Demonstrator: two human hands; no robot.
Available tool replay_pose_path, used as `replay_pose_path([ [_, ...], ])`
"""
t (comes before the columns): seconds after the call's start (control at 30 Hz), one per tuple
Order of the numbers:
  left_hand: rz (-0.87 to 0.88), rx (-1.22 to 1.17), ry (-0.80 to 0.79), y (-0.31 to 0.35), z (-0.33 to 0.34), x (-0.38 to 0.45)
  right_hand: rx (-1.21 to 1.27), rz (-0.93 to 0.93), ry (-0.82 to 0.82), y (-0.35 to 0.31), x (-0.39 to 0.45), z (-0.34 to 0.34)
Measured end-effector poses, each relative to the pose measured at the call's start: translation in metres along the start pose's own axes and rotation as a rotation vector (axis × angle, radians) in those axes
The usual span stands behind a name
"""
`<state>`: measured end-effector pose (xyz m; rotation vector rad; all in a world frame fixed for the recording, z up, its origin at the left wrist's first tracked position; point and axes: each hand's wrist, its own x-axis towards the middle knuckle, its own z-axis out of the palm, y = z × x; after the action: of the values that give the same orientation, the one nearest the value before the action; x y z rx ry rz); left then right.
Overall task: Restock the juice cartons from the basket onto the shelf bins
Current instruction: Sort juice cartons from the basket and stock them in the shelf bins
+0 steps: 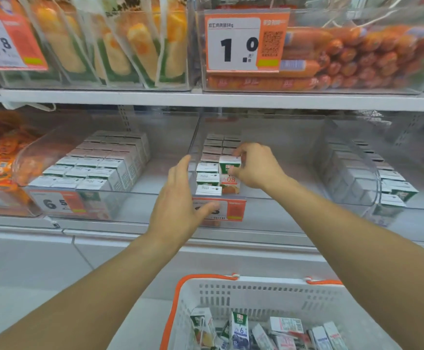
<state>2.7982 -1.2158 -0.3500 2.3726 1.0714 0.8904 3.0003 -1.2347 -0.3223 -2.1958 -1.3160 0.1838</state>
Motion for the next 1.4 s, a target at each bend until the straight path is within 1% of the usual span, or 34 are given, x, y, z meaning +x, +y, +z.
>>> replay_pose_path([
  [0.13,0.015,-0.038,0.01,-0.001,0.0,-0.001,-0.041,0.042,-0.053,0.001,-0.003,0.008],
  [0.2,0.01,-0.04,0.011,-0.001,0.0,-0.002,-0.028,0.062,-0.048,0.002,-0.006,0.009],
  [0.33,0.026,-0.025,0.008,0.001,-0.001,-0.003,-0.013,0.095,-0.116,-0.002,-0.015,-0.003],
  [0.37,0.018,-0.026,-0.006,0.002,-0.002,-0.004,-0.017,0.082,-0.11,-0.002,-0.02,-0.008],
  [0.4,0.006,-0.029,-0.022,0.002,-0.003,-0.005,-0.024,0.049,-0.064,0.0,-0.027,-0.014],
  [0.47,0.024,-0.003,-0.018,0.005,-0.006,-0.008,0.005,-0.076,0.111,0.006,-0.049,-0.026],
  [0.53,0.163,0.013,0.093,0.011,-0.01,-0.013,0.141,-0.217,0.253,0.014,-0.082,-0.036],
  [0.6,0.304,-0.077,0.197,0.023,-0.02,-0.02,0.278,-0.282,0.276,0.021,-0.116,-0.042],
  [0.63,0.335,-0.123,0.188,0.029,-0.024,-0.025,0.331,-0.281,0.234,0.027,-0.128,-0.041],
  [0.67,0.332,-0.16,0.134,0.033,-0.026,-0.03,0.369,-0.267,0.163,0.034,-0.138,-0.036],
  [0.7,0.302,-0.178,0.047,0.036,-0.023,-0.037,0.39,-0.246,0.078,0.044,-0.147,-0.028],
  [0.77,0.19,-0.153,-0.168,0.033,-0.007,-0.056,0.413,-0.195,-0.121,0.069,-0.165,-0.007],
  [0.83,0.109,-0.084,-0.449,0.023,0.018,-0.081,0.406,-0.108,-0.328,0.102,-0.188,0.018],
  [0.9,0.091,0.039,-0.769,0.008,0.044,-0.107,0.356,-0.026,-0.5,0.137,-0.215,0.045],
  [0.93,0.065,0.107,-0.899,-0.001,0.057,-0.122,0.322,0.013,-0.57,0.153,-0.229,0.058],
  [0.97,0.028,0.156,-0.984,-0.011,0.069,-0.136,0.283,0.05,-0.626,0.166,-0.242,0.071],
  [1.0,-0.026,0.184,-1.035,-0.023,0.081,-0.152,0.252,0.08,-0.674,0.178,-0.255,0.083],
  [1.1,-0.19,0.192,-1.107,-0.055,0.116,-0.198,0.198,0.123,-0.814,0.202,-0.285,0.114],
  [1.17,-0.255,0.22,-1.133,-0.075,0.133,-0.221,0.194,0.141,-0.857,0.211,-0.298,0.13],
  [1.3,-0.39,0.253,-1.132,-0.101,0.148,-0.24,0.2,0.223,-0.836,0.213,-0.31,0.154],
  [1.33,-0.408,0.251,-1.133,-0.104,0.151,-0.242,0.17,0.214,-0.826,0.212,-0.31,0.161],
  [1.4,-0.392,0.252,-1.135,-0.109,0.158,-0.242,0.106,0.2,-0.816,0.207,-0.309,0.176],
])
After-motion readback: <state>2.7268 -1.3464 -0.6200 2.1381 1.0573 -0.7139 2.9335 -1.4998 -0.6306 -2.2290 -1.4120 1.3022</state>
